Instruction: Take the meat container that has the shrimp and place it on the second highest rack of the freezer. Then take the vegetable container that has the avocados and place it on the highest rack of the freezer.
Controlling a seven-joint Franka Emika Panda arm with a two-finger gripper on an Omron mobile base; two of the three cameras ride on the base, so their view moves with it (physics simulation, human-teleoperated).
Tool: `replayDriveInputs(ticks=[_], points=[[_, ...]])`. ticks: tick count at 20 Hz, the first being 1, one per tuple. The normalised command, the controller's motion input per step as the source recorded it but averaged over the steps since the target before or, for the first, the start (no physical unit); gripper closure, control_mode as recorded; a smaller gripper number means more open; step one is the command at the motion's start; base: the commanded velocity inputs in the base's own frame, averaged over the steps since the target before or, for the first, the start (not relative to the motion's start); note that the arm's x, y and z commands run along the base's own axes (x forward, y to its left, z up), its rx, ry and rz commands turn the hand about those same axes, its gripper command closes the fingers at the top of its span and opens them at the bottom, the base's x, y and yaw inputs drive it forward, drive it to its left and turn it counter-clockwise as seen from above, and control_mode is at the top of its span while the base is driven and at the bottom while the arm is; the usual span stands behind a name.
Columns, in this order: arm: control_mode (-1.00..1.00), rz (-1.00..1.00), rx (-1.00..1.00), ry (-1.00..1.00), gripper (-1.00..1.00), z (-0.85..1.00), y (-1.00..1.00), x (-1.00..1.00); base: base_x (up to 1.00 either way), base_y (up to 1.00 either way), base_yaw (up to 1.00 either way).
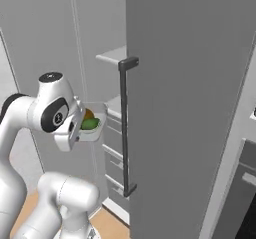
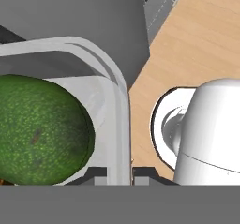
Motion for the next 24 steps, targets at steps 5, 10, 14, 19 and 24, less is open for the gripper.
replayDriveInputs(ticks=[5,10,14,19,24], points=[[1.0,0.0,0.0,0.0,1.0,0.0,0.0,0.0,0.55,0.48,-0.39],[1.0,0.0,0.0,0.0,1.0,0.0,0.0,0.0,0.44,-0.05,-0.24],[1.0,0.0,0.0,0.0,1.0,0.0,0.0,0.0,0.55,-0.07,-0.06],[1.0,0.0,0.0,0.0,1.0,0.0,0.0,0.0,0.6,0.07,-0.11],[1.0,0.0,0.0,0.0,1.0,0.0,0.0,0.0,0.31,0.44,-0.2]])
